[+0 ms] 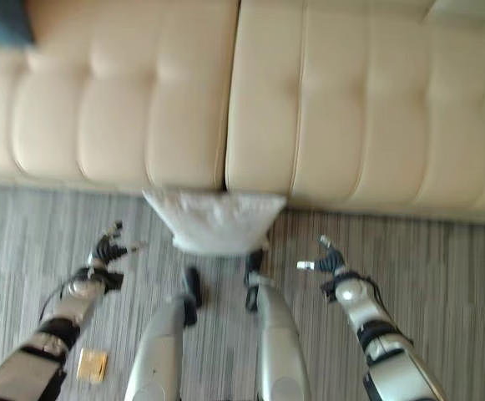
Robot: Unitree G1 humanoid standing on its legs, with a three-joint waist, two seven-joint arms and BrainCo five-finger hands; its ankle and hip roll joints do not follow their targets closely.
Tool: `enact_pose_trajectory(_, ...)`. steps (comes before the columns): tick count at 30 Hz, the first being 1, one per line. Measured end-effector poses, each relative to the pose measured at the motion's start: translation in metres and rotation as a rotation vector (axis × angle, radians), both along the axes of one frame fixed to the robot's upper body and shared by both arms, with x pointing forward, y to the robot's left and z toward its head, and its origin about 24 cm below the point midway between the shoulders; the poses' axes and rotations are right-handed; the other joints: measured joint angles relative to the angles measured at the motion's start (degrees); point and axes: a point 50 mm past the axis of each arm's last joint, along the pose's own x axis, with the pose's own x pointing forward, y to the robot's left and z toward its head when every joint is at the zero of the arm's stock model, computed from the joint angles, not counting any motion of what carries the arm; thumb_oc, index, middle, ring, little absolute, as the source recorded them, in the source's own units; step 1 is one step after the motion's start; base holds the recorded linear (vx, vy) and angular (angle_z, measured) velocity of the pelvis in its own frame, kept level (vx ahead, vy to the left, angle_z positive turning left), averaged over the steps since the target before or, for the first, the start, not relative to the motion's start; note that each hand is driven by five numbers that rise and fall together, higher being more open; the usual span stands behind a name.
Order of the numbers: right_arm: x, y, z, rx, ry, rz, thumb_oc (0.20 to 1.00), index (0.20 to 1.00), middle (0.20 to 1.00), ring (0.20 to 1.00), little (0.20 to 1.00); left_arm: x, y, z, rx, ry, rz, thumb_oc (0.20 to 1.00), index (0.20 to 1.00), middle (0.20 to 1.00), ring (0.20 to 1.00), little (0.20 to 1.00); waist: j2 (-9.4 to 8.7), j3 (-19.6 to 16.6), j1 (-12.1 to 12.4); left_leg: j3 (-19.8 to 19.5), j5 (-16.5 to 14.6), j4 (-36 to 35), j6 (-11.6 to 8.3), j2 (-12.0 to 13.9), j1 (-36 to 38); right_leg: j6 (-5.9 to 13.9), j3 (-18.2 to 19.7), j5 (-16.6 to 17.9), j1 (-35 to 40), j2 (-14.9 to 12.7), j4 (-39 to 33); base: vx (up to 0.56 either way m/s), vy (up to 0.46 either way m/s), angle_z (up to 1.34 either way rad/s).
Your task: Pick up all the scattered cushions and arrange them neatly on the sofa.
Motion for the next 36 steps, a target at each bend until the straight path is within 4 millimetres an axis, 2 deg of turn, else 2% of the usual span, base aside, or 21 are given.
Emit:
enact_pose_trajectory(1,0.014,0.005,0.023,0.023,-0.073,-0.007,1.000,1.000,1.000,1.000,1.000,0.006,0.007,0.012,-0.010,-0.033,0.036,1.000,1.000,1.000,1.000,1.000,0.03,1.0,-0.7,0.5,-0.7,4.0,0.57,0.8,-6.2,-0.25,0.5,0.2,-6.1,-0.2,3.4,-0.21,0.013,-0.34)
enact_pose_trajectory(3,0.020,0.011,0.032,0.048,-0.110,-0.008,1.000,1.000,1.000,1.000,1.000,0.010,0.006,0.017,-0.026,-0.052,0.043,1.000,1.000,1.000,1.000,1.000,0.05,0.9,-1.1,0.6,-2.3,9.4,0.88,1.2,-10.7,-1.37,1.2,-0.5,-11.0,-1.1,8.8,-0.17,0.029,-0.07)
enact_pose_trajectory(4,0.023,0.013,0.037,0.025,-0.121,-0.004,1.000,1.000,1.000,1.000,1.000,0.010,0.008,0.019,-0.014,-0.057,0.053,1.000,1.000,1.000,1.000,1.000,0.14,0.2,-1.0,0.9,-3.3,11.8,1.66,1.8,-13.3,-1.84,1.7,-1.0,-13.6,-0.9,10.6,-0.11,0.053,-0.16)
enact_pose_trajectory(5,0.039,0.024,0.073,-0.018,-0.224,0.041,1.000,1.000,1.000,1.000,1.000,0.018,0.017,0.043,0.017,-0.119,0.078,1.000,1.000,1.000,1.000,1.000,0.41,0.1,-1.2,0.7,-3.5,14.6,2.09,2.2,-19.8,-2.15,1.9,-1.4,-19.6,-0.9,11.7,-0.08,0.046,-0.25)
enact_pose_trajectory(7,0.050,0.035,0.114,-0.024,-0.350,0.077,1.000,1.000,1.000,1.000,1.000,0.029,0.016,0.070,0.044,-0.200,0.063,1.000,1.000,1.000,1.000,1.000,0.52,0.3,-1.1,1.0,-3.2,16.3,2.55,2.4,-24.6,-2.24,2.0,-0.2,-24.1,-1.1,12.7,-0.02,0.035,-0.14)
enact_pose_trajectory(10,0.055,0.059,0.139,-0.012,-0.442,0.142,1.000,1.000,1.000,1.000,1.000,0.042,-0.002,0.094,0.074,-0.271,-0.008,1.000,1.000,1.000,1.000,1.000,0.62,0.1,-0.6,0.8,-3.3,16.9,2.49,1.8,-26.6,-2.37,2.3,0.0,-25.7,-1.0,11.9,-0.01,0.035,-0.01)
enact_pose_trajectory(11,0.058,0.084,0.161,-0.012,-0.516,0.206,1.000,1.000,1.000,1.000,1.000,0.051,-0.019,0.113,0.112,-0.321,-0.061,1.000,1.000,1.000,1.000,1.000,2.05,-2.1,0.3,-0.1,-2.6,15.7,3.72,2.2,-29.7,-0.63,2.4,-1.7,-28.7,-0.6,13.7,-0.01,0.004,-0.04)
enact_pose_trajectory(12,0.058,0.086,0.162,-0.008,-0.523,0.209,1.000,1.000,1.000,1.000,1.000,0.052,-0.022,0.115,0.116,-0.328,-0.073,1.000,1.000,1.000,1.000,1.000,2.20,-2.7,0.3,0.1,-2.4,15.8,3.78,2.5,-30.4,-1.29,3.1,-2.8,-30.0,-0.6,17.2,0.00,-0.001,0.29)
enact_pose_trajectory(13,0.060,0.100,0.179,0.034,-0.573,0.226,1.000,1.000,1.000,1.000,1.000,0.062,-0.043,0.142,0.134,-0.411,-0.132,1.000,1.000,1.000,1.000,1.000,2.20,-2.9,0.3,1.5,-2.1,15.9,3.48,1.2,-30.7,-3.46,5.9,-6.7,-29.0,-1.9,21.6,0.00,0.011,0.33)
enact_pose_trajectory(14,0.061,0.108,0.186,0.055,-0.586,0.230,1.000,1.000,1.000,1.000,1.000,0.066,-0.049,0.154,0.150,-0.438,-0.146,1.000,1.000,1.000,1.000,1.000,2.45,-2.7,0.9,1.3,-1.2,15.7,3.48,1.3,-31.0,-2.94,6.1,-6.0,-29.5,-1.4,21.6,-0.01,0.007,0.33)
enact_pose_trajectory(15,0.061,0.115,0.186,0.076,-0.586,0.240,1.000,1.000,1.000,1.000,1.000,0.067,-0.049,0.158,0.147,-0.447,-0.139,1.000,1.000,1.000,1.000,1.000,2.44,-2.7,1.0,1.4,-0.2,15.5,3.39,1.2,-30.7,-3.28,6.1,-5.4,-29.4,-1.4,21.4,0.00,0.000,0.00)
enact_pose_trajectory(16,0.061,0.123,0.185,0.092,-0.579,0.244,0.777,0.777,0.777,0.777,0.777,0.070,-0.051,0.167,0.167,-0.451,-0.125,1.000,1.000,1.000,1.000,1.000,2.44,-2.8,1.2,1.4,0.1,14.7,3.14,1.0,-30.3,-3.89,6.1,-5.1,-29.0,-1.7,21.2,0.00,0.000,0.00)
enact_pose_trajectory(17,0.061,0.126,0.185,0.091,-0.579,0.239,0.225,0.225,0.225,0.225,0.225,0.073,-0.054,0.174,0.201,-0.450,-0.119,0.200,0.200,0.200,0.200,0.200,2.53,-2.9,1.1,1.5,0.4,14.0,3.13,0.9,-30.1,-3.87,6.1,-5.0,-29.0,-1.8,20.7,0.00,-0.012,0.05)
enact_pose_trajectory(19,0.061,0.123,0.186,0.141,-0.592,0.206,0.200,0.200,0.200,0.200,0.200,0.074,-0.060,0.182,0.197,-0.484,-0.114,0.200,0.200,0.200,0.200,0.200,2.63,-2.9,1.0,1.5,1.3,12.4,2.87,0.4,-29.4,-4.12,5.9,-4.4,-28.2,-2.2,20.1,-0.01,-0.020,0.09)
enact_pose_trajectory(22,0.060,0.114,0.170,0.199,-0.553,0.161,0.200,0.200,0.200,0.200,0.200,0.073,-0.070,0.157,0.158,-0.442,-0.119,0.200,0.200,0.200,0.200,0.200,2.56,-3.2,1.1,1.3,2.4,9.6,2.66,-0.4,-25.7,-4.23,5.2,-4.3,-24.7,-2.8,18.1,-0.01,-0.008,0.15)
enact_pose_trajectory(24,0.054,0.109,0.154,0.239,-0.543,0.156,0.200,0.200,0.200,0.200,0.200,0.067,-0.075,0.139,0.116,-0.432,-0.119,0.200,0.200,0.200,0.200,0.200,2.47,-7.1,1.7,1.2,2.5,8.4,2.58,-0.6,-26.9,-4.09,5.1,-4.4,-25.9,-2.8,17.2,-0.01,-0.002,0.03)
enact_pose_trajectory(30,0.047,0.108,0.149,0.290,-0.569,0.179,0.200,0.200,0.200,0.200,0.200,0.061,-0.089,0.139,0.037,-0.498,-0.137,0.200,0.200,0.200,0.200,0.200,2.47,-7.1,1.9,1.2,3.5,6.1,2.89,-1.2,-24.9,-3.43,5.1,-3.6,-23.6,-3.0,14.8,-0.03,-0.010,0.02)
enact_pose_trajectory(32,0.038,0.104,0.136,0.340,-0.566,0.186,0.200,0.200,0.200,0.200,0.200,0.052,-0.096,0.128,-0.035,-0.518,-0.137,0.200,0.200,0.200,0.200,0.200,2.23,-7.1,1.7,1.4,5.3,1.6,2.93,-2.0,-19.9,-2.81,4.9,-2.0,-18.5,-2.9,10.6,-0.02,-0.010,0.00)
enact_pose_trajectory(33,0.032,0.102,0.121,0.354,-0.549,0.184,0.200,0.200,0.200,0.200,0.200,0.046,-0.098,0.116,-0.053,-0.510,-0.144,0.200,0.200,0.200,0.200,0.200,1.96,-8.1,1.6,1.3,5.5,0.1,2.92,-2.3,-17.6,-2.58,4.9,-1.8,-16.3,-2.9,9.1,0.00,0.000,0.00)
enact_pose_trajectory(34,0.023,0.100,0.109,0.379,-0.538,0.189,0.200,0.200,0.200,0.200,0.200,0.038,-0.098,0.106,-0.075,-0.511,-0.153,0.200,0.200,0.200,0.200,0.200,1.72,-10.7,1.5,1.4,5.4,-1.4,2.99,-2.4,-17.2,-1.44,4.9,-2.4,-15.9,-2.9,7.7,0.00,0.000,0.00)
enact_pose_trajectory(36,0.013,0.098,0.103,0.425,-0.549,0.189,0.200,0.200,0.200,0.200,0.200,0.026,-0.103,0.103,-0.120,-0.545,-0.169,0.200,0.200,0.200,0.200,0.200,1.58,-10.4,1.3,1.5,6.9,-4.7,2.95,-2.9,-13.3,-1.54,4.3,-0.9,-11.9,-2.9,4.7,0.01,-0.017,0.01)
